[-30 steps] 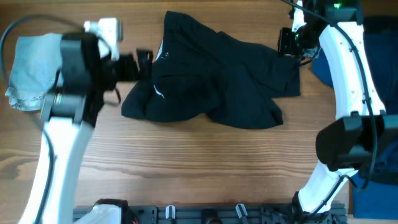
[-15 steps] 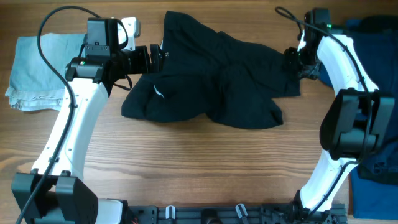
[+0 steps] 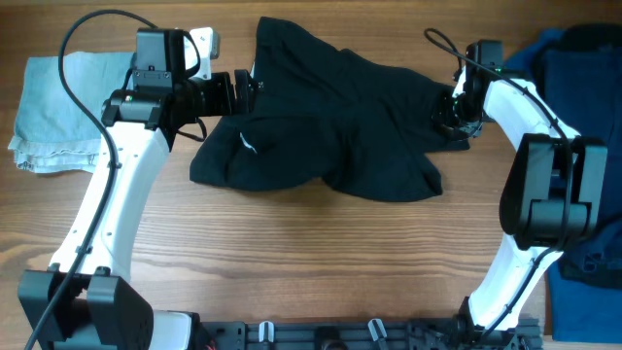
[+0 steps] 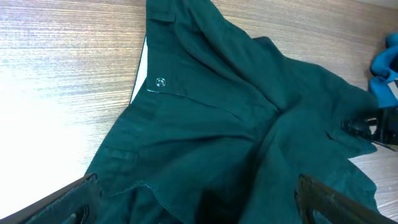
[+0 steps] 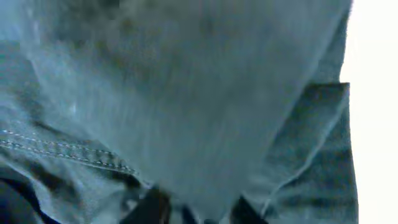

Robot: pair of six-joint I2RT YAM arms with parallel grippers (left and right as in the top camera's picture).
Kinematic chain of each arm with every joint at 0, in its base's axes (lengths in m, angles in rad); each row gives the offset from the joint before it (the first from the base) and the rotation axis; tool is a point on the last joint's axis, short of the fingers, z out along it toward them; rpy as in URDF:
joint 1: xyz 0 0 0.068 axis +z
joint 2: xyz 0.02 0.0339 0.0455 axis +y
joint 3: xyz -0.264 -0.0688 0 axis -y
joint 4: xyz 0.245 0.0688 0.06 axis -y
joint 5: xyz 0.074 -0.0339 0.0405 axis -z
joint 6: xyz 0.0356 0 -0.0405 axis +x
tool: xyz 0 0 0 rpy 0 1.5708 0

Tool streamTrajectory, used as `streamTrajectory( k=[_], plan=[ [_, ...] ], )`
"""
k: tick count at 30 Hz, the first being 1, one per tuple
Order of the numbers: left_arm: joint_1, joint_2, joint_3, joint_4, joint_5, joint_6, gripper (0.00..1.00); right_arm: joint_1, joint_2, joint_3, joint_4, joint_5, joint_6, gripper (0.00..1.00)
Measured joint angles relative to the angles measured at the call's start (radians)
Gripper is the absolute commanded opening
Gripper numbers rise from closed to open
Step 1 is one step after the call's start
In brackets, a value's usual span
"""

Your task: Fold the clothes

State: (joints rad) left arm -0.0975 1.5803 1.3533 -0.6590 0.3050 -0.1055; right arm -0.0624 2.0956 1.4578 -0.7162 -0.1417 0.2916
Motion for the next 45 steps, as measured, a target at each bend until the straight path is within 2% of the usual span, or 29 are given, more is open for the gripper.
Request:
streamTrajectory(
  k=[10, 19, 22, 24, 25, 28, 30, 33, 35, 37, 40, 42, 45],
  plan=[
    [0.000, 0.000, 0.000, 0.000, -0.041, 0.000, 1.00, 0.000, 0.000, 0.150, 0.012, -0.011, 0.000, 0.04],
    [0.000, 0.074, 0.000, 0.047, -0.085, 0.000, 1.00, -0.010, 0.000, 0.193, 0.256, 0.280, -0.001, 0.04],
    [0.000, 0.106, 0.000, 0.087, -0.091, 0.000, 1.00, -0.028, 0.001, 0.192, 0.356, 0.321, -0.002, 0.05],
    [0.000, 0.126, 0.000, 0.105, -0.092, 0.000, 1.00, -0.038, 0.011, 0.190, 0.421, 0.333, -0.011, 0.52],
    [0.000, 0.127, 0.000, 0.109, -0.092, 0.000, 1.00, -0.040, 0.025, 0.190, 0.451, 0.337, -0.022, 0.86],
    [0.000, 0.129, 0.000, 0.144, -0.091, 0.000, 1.00, -0.042, 0.093, 0.188, 0.522, 0.369, -0.138, 0.96],
    [0.000, 0.129, 0.000, 0.164, -0.091, -0.005, 1.00, -0.042, 0.076, 0.188, 0.500, 0.388, -0.175, 0.96],
    [0.000, 0.127, 0.000, 0.166, -0.091, -0.044, 1.00, -0.043, -0.042, 0.188, 0.340, 0.353, -0.209, 0.85],
    [0.000, 0.126, 0.000, 0.152, -0.091, -0.066, 1.00, -0.044, -0.206, 0.193, 0.174, 0.192, -0.228, 0.70],
    [0.000, 0.124, 0.000, 0.140, -0.091, -0.093, 1.00, -0.039, -0.291, 0.208, 0.049, 0.004, -0.254, 0.67],
    [0.000, 0.123, 0.000, 0.125, -0.092, -0.120, 1.00, 0.012, -0.279, 0.196, -0.025, -0.180, -0.329, 0.66],
    [0.003, 0.123, 0.000, 0.121, -0.091, -0.135, 1.00, 0.060, -0.241, 0.172, -0.029, -0.222, -0.415, 0.60],
    [0.031, 0.123, 0.000, 0.117, -0.092, -0.187, 1.00, 0.150, -0.126, 0.166, -0.003, -0.245, -0.610, 0.64]
  ],
)
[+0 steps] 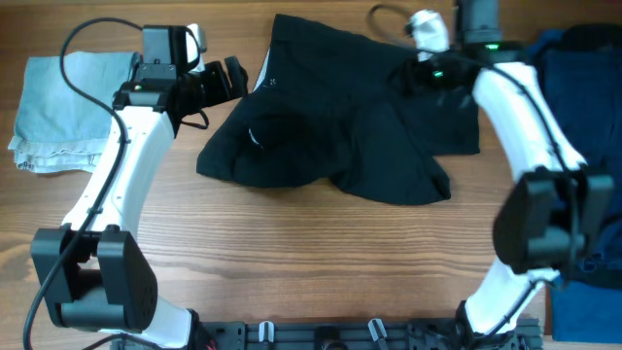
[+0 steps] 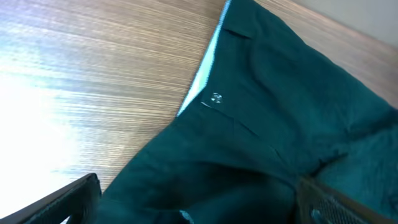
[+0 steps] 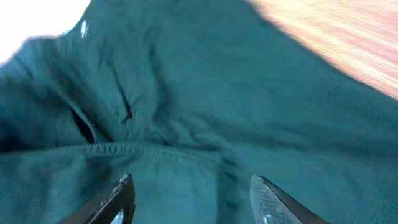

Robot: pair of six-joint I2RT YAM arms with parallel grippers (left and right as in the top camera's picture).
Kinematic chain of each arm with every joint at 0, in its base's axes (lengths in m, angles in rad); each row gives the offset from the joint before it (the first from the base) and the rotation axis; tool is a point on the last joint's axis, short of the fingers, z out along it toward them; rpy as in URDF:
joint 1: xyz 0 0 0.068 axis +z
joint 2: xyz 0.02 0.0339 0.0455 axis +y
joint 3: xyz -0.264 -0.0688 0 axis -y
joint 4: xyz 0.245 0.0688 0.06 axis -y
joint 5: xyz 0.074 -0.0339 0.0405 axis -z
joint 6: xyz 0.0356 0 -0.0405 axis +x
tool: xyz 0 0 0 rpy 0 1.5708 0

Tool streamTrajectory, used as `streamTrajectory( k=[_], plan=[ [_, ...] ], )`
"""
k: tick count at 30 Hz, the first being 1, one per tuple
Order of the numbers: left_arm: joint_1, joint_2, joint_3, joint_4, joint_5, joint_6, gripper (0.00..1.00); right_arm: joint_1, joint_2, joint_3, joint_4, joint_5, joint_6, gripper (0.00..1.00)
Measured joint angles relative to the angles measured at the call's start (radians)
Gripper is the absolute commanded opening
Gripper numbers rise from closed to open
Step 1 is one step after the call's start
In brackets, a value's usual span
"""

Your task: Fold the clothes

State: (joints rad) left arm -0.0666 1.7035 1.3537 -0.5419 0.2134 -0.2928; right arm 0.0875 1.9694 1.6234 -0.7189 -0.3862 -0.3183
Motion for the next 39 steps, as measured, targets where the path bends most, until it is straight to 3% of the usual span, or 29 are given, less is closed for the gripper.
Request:
streamTrajectory(
  k=[6, 10, 15, 20, 23, 29, 34, 36, 39],
  plan=[
    [0.020, 0.000, 0.000, -0.012, -0.004, -0.042, 1.00, 0.033, 0.155, -0.010, 0.080, 0.006, -0.117, 0.66],
    [0.020, 0.000, 0.000, -0.013, -0.004, -0.043, 1.00, 0.033, 0.165, -0.013, 0.069, 0.025, -0.009, 0.63],
    [0.021, 0.000, 0.000, -0.020, -0.004, -0.043, 1.00, 0.033, 0.165, -0.014, -0.011, 0.032, 0.240, 0.60],
    [0.021, 0.000, 0.000, -0.028, -0.004, -0.043, 1.00, 0.033, 0.165, -0.014, -0.021, 0.042, 0.300, 0.55],
    [0.021, 0.000, 0.000, -0.031, -0.004, -0.043, 1.00, 0.033, 0.165, -0.015, -0.026, 0.074, 0.348, 0.50],
    [0.021, 0.000, 0.000, -0.032, -0.005, -0.043, 1.00, 0.033, 0.165, -0.015, -0.043, 0.082, 0.422, 0.04],
    [0.021, 0.000, 0.000, -0.032, -0.037, -0.043, 1.00, 0.033, 0.165, -0.015, -0.106, 0.083, 0.446, 0.04],
    [0.027, 0.000, 0.000, -0.038, -0.037, -0.043, 1.00, 0.027, 0.135, -0.019, -0.216, 0.074, 0.446, 0.04],
    [0.056, -0.001, 0.001, -0.063, -0.041, -0.044, 1.00, 0.017, -0.041, -0.023, -0.466, 0.069, 0.449, 0.04]
  ],
)
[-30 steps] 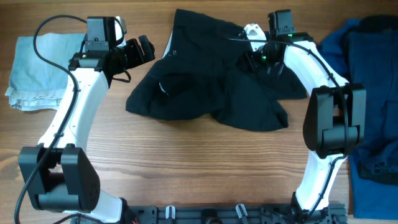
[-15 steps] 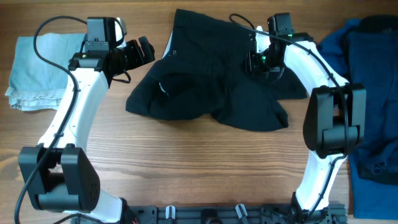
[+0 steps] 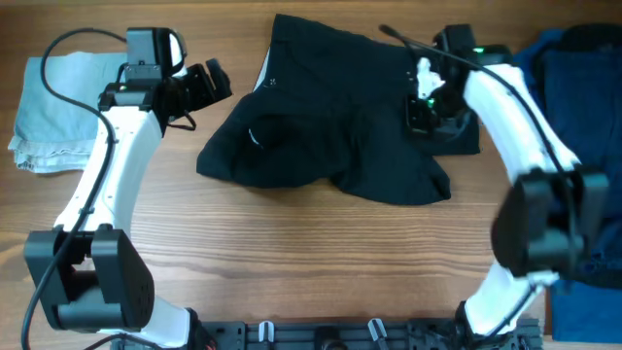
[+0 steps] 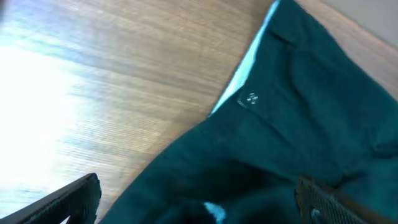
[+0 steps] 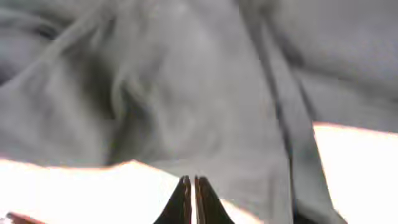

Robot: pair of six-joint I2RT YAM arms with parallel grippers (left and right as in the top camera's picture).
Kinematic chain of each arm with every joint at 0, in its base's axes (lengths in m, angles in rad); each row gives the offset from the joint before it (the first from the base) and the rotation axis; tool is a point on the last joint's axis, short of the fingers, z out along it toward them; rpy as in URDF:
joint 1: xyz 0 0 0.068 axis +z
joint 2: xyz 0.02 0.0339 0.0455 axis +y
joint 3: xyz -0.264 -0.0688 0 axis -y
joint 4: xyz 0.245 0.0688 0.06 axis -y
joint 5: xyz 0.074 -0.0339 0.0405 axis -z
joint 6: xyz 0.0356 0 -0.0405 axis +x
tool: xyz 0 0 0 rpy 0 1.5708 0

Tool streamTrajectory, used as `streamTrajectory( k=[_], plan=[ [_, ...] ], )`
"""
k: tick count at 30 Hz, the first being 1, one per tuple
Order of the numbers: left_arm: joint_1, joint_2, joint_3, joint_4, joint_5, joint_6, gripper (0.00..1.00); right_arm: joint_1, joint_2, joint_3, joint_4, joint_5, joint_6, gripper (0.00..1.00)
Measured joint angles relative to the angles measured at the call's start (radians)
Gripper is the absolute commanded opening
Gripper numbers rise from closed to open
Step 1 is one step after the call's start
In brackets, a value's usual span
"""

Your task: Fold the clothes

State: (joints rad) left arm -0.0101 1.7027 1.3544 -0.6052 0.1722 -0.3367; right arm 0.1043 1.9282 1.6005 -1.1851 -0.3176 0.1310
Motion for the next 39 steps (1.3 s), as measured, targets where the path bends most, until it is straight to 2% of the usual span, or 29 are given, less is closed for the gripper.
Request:
streamTrajectory(
  k=[5, 7, 10, 12, 13, 14, 16, 20, 21, 22, 23, 27, 31, 34, 37, 38, 39],
  plan=[
    [0.071, 0.000, 0.001, -0.067, -0.004, 0.000, 1.00, 0.000, -0.263, 0.000, -0.188, 0.044, 0.054, 0.04],
    [0.100, 0.000, 0.001, -0.087, -0.005, -0.002, 1.00, 0.000, -0.306, 0.000, -0.179, 0.085, 0.082, 0.27],
    [0.108, 0.000, 0.001, -0.094, -0.003, -0.003, 1.00, 0.000, -0.302, -0.023, 0.022, 0.125, 0.142, 0.49],
    [0.108, 0.000, 0.001, -0.114, -0.004, -0.003, 1.00, 0.000, -0.244, -0.086, 0.227, 0.111, 0.189, 0.53],
    [0.108, -0.001, 0.001, -0.119, -0.004, -0.003, 1.00, 0.000, -0.177, -0.111, 0.364, 0.091, 0.192, 0.59],
    [0.108, -0.001, 0.001, -0.121, -0.004, -0.003, 1.00, 0.002, -0.111, -0.123, 0.416, 0.082, 0.190, 0.61],
    [0.108, -0.002, 0.001, -0.124, -0.003, -0.003, 1.00, 0.011, 0.014, -0.140, 0.534, 0.068, 0.186, 0.62],
    [0.108, -0.003, 0.001, -0.127, -0.004, -0.003, 1.00, 0.019, 0.172, -0.144, 0.644, 0.045, 0.178, 0.61],
    [0.108, -0.003, 0.001, -0.128, -0.004, -0.003, 1.00, 0.019, 0.189, -0.144, 0.672, 0.034, 0.175, 0.56],
    [0.108, -0.003, 0.001, -0.128, -0.004, -0.003, 1.00, 0.019, 0.199, -0.145, 0.691, 0.019, 0.168, 0.27],
    [0.108, -0.003, 0.001, -0.128, -0.004, -0.003, 1.00, 0.019, 0.200, -0.145, 0.701, 0.005, 0.167, 0.04],
    [0.108, -0.003, 0.001, -0.128, -0.004, -0.003, 1.00, 0.019, 0.200, -0.145, 0.710, -0.084, 0.159, 0.04],
    [0.108, -0.003, 0.001, -0.129, -0.004, -0.003, 1.00, 0.019, 0.113, -0.148, 0.594, -0.101, 0.152, 0.04],
    [0.108, -0.003, 0.001, -0.143, -0.004, -0.003, 1.00, 0.019, -0.077, -0.145, 0.397, -0.097, 0.148, 0.04],
    [0.108, -0.005, 0.001, -0.147, -0.004, -0.003, 1.00, 0.019, -0.222, -0.146, 0.080, 0.002, 0.140, 0.04],
    [0.108, -0.005, 0.001, -0.151, -0.003, -0.003, 1.00, 0.019, -0.245, -0.163, 0.024, 0.039, 0.138, 0.04],
    [0.108, -0.005, 0.001, -0.152, -0.004, -0.003, 1.00, 0.019, -0.245, -0.190, 0.021, 0.055, 0.136, 0.19]
  ],
)
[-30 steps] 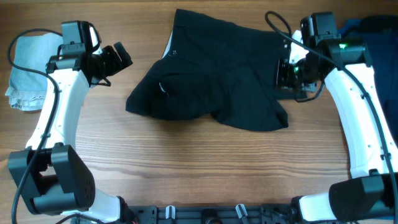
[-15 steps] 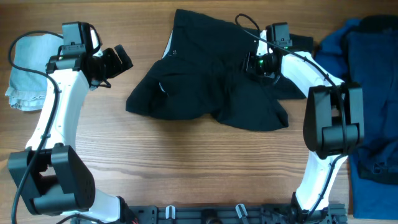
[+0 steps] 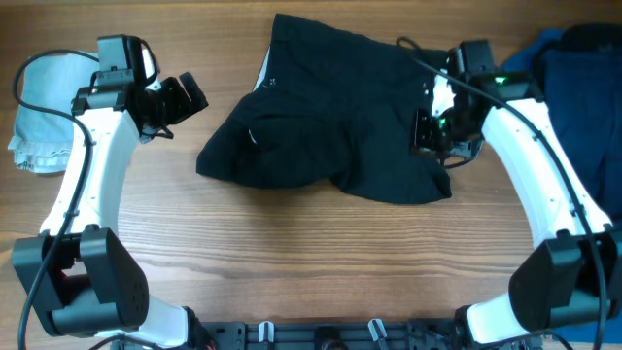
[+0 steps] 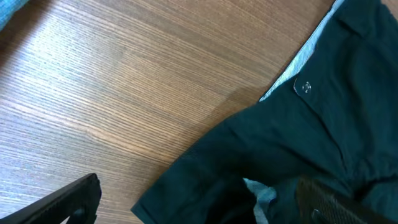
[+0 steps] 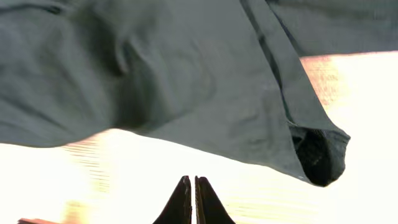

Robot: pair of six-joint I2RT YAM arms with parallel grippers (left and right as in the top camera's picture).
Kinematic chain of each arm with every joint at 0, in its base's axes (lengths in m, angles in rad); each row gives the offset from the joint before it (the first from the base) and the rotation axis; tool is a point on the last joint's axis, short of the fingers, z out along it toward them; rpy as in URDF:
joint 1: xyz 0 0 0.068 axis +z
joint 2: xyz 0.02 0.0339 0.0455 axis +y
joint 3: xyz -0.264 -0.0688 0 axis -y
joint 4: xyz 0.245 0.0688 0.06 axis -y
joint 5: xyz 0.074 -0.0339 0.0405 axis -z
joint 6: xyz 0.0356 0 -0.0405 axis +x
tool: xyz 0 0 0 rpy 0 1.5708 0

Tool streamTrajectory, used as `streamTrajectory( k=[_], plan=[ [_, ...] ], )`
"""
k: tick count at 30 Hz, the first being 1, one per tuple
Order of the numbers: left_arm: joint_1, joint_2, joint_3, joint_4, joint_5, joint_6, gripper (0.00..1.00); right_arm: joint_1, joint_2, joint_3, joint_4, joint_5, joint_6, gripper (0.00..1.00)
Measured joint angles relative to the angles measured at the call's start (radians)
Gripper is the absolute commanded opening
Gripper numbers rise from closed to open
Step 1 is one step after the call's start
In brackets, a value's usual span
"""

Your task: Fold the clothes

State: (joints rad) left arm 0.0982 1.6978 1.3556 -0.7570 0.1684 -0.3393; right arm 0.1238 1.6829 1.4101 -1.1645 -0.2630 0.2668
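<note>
The black shorts (image 3: 340, 126) lie spread on the wooden table (image 3: 292, 253), waistband toward the back, one leg bunched at the left. My left gripper (image 3: 183, 95) stands open, left of the shorts and apart from them. In the left wrist view its dark fingers (image 4: 71, 199) frame the shorts (image 4: 298, 143) with their button and a pale label. My right gripper (image 3: 431, 136) hovers over the right leg, shut with nothing in it. The right wrist view shows the closed fingertips (image 5: 191, 186) below the leg hem (image 5: 314, 155).
A folded light-blue garment (image 3: 49, 107) lies at the far left. A heap of blue clothes (image 3: 578, 68) fills the right edge. The arm bases stand at the front edge of the table.
My left gripper has moved further left, away from the shorts' waistband, and is still open. My right gripper has shifted toward the front over the right leg, still shut. The shorts have not moved.
At first my left gripper was open at the waistband and my right gripper was buried in cloth at the shorts' right edge. Then the shorts lay flatter and further right, with the right gripper open above them. After that it was shut and empty, and the left had drawn back.
</note>
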Motion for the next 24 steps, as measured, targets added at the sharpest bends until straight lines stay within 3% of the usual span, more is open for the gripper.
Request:
streamTrajectory(
  k=[1, 3, 7, 11, 14, 17, 19, 20, 24],
  plan=[
    [0.000, 0.000, 0.000, 0.005, 0.000, 0.000, 1.00, 0.000, 0.000, -0.038, 0.108, 0.018, -0.002, 0.37],
    [0.000, 0.000, 0.000, 0.013, 0.000, 0.000, 1.00, 0.000, 0.006, -0.072, 0.269, 0.031, 0.009, 0.58],
    [0.000, 0.000, 0.000, 0.007, 0.000, 0.000, 1.00, 0.000, 0.090, -0.078, 0.518, 0.040, 0.054, 0.61],
    [0.000, 0.000, 0.000, 0.009, 0.000, 0.000, 1.00, 0.000, 0.351, -0.079, 0.719, 0.014, 0.052, 0.61],
    [0.000, -0.001, 0.000, 0.009, 0.000, 0.000, 1.00, 0.000, 0.392, -0.078, 0.820, -0.063, 0.020, 0.45],
    [0.000, -0.001, 0.000, 0.009, 0.000, 0.000, 1.00, 0.002, 0.410, -0.078, 0.853, -0.113, 0.012, 0.38],
    [0.000, -0.001, 0.000, 0.009, 0.000, 0.000, 1.00, 0.002, 0.410, -0.078, 0.852, -0.141, 0.009, 0.11],
    [0.000, -0.001, 0.000, 0.009, 0.000, 0.000, 1.00, 0.003, 0.410, -0.078, 0.852, -0.153, 0.007, 0.04],
    [0.000, -0.001, 0.000, 0.008, 0.000, 0.000, 1.00, 0.005, 0.409, -0.078, 0.824, -0.198, 0.000, 0.04]
  ],
)
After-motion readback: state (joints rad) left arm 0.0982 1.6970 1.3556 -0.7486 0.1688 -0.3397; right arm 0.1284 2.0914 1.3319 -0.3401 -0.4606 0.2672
